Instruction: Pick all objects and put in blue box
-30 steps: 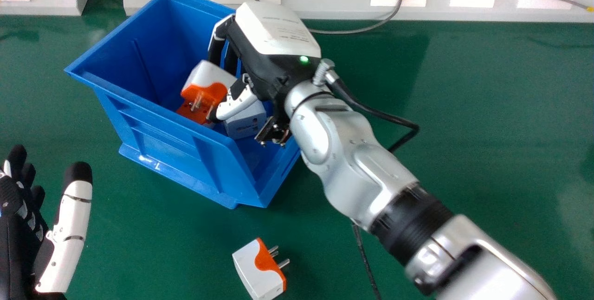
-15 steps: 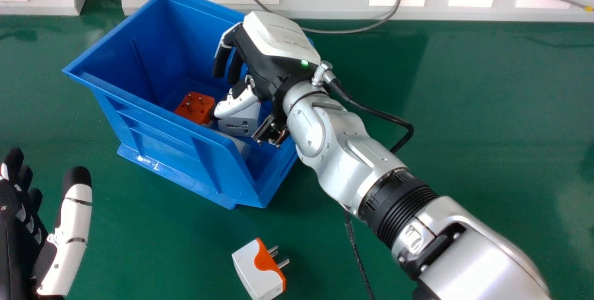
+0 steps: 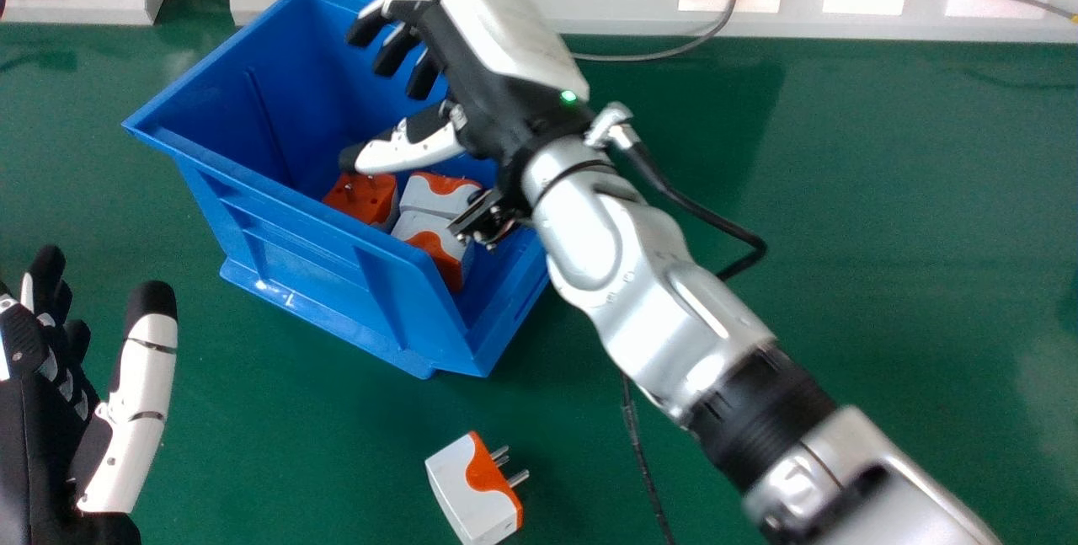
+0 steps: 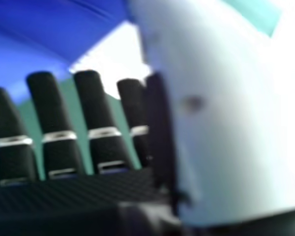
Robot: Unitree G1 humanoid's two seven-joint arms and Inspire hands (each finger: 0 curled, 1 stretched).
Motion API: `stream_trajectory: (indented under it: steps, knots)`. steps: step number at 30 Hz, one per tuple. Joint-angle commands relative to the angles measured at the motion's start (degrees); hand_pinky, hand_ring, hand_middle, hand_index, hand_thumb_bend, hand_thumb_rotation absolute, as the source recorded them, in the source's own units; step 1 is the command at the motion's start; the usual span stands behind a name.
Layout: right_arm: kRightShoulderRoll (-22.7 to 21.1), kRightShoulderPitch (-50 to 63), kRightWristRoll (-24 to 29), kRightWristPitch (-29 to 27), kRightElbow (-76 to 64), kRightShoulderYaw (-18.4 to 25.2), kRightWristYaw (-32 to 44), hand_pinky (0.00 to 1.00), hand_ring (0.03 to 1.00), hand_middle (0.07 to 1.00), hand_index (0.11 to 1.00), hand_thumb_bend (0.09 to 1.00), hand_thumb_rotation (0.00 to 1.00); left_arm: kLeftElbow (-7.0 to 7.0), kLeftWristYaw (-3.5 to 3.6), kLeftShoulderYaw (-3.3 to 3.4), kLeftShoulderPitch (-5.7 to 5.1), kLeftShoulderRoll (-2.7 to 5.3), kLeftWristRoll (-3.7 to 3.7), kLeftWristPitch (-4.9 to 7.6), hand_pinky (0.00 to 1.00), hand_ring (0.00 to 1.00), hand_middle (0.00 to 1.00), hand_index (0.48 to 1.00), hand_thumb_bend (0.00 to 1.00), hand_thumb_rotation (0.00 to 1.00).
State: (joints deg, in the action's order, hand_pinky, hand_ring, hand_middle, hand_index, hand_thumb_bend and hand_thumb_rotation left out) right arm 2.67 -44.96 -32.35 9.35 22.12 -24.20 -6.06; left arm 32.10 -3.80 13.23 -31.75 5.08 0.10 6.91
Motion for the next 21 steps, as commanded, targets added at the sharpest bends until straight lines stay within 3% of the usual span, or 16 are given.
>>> stream_trajectory:
  steps: [1,6,10,13,15,17,18,19,21]
  knots:
    - [-2.0,6.0,-2.2,1.7,-13.7,0.7,0.9,0.50,0.672,0.770,0.722,0.530,0.07,0.40,-0.21,-0.22,0.37,-0.78,1.13,0.40,1.00,1.00,0.99,0.985,0.51,0.58]
    - [-8.7,21.7,-5.7,-0.6,-32.7,0.6,1.0,0.48,0.656,0.775,0.740,0.503,0.20,0.36,-0.39,-0.52,0.56,-0.58,1.47,0.35,1.00,1.00,1.00,0.991,0.48,0.55]
    - [-14.6,36.9,-6.3,-4.8,-42.2,2.9,-0.8,0.54,0.710,0.790,0.761,0.506,0.39,-0.64,-0.35,-0.40,0.73,-0.37,0.67,1.23,1.00,1.00,0.99,0.974,0.45,0.51]
    - [-17.2,45.8,-6.8,-8.1,-45.9,4.7,-2.3,0.56,0.740,0.816,0.787,0.532,0.39,-2.05,-0.22,-0.30,0.81,-0.57,0.66,2.41,1.00,1.00,0.99,0.981,0.43,0.49]
    - [-18.6,51.5,-6.7,-11.6,-46.3,5.8,-4.6,0.57,0.755,0.819,0.788,0.556,0.37,-3.09,0.09,-0.22,1.10,-0.67,-0.09,2.73,1.00,1.00,1.00,0.992,0.44,0.49]
    - [-19.2,56.2,-7.6,-13.8,-45.8,6.1,-6.6,0.58,0.759,0.820,0.788,0.578,0.38,-4.63,0.69,-0.27,1.56,-0.59,-1.54,3.93,1.00,1.00,1.00,0.998,0.47,0.49]
    - [-19.4,58.2,-8.2,-14.2,-45.4,6.0,-7.1,0.58,0.758,0.817,0.786,0.591,0.41,-5.60,1.02,-0.36,1.74,-0.67,-1.84,5.07,1.00,1.00,1.00,1.000,0.51,0.48]
    - [-19.4,59.7,-8.7,-14.4,-45.2,5.9,-7.3,0.59,0.759,0.817,0.784,0.601,0.42,-6.31,1.16,-0.45,1.87,-0.71,-1.85,6.08,1.00,1.00,1.00,0.997,0.51,0.48]
    - [-19.8,62.3,-10.3,-15.4,-43.8,5.3,-8.2,0.58,0.753,0.814,0.783,0.628,0.45,-7.59,1.21,-0.60,1.98,-0.83,-1.06,7.64,1.00,1.00,1.00,0.987,0.49,0.46]
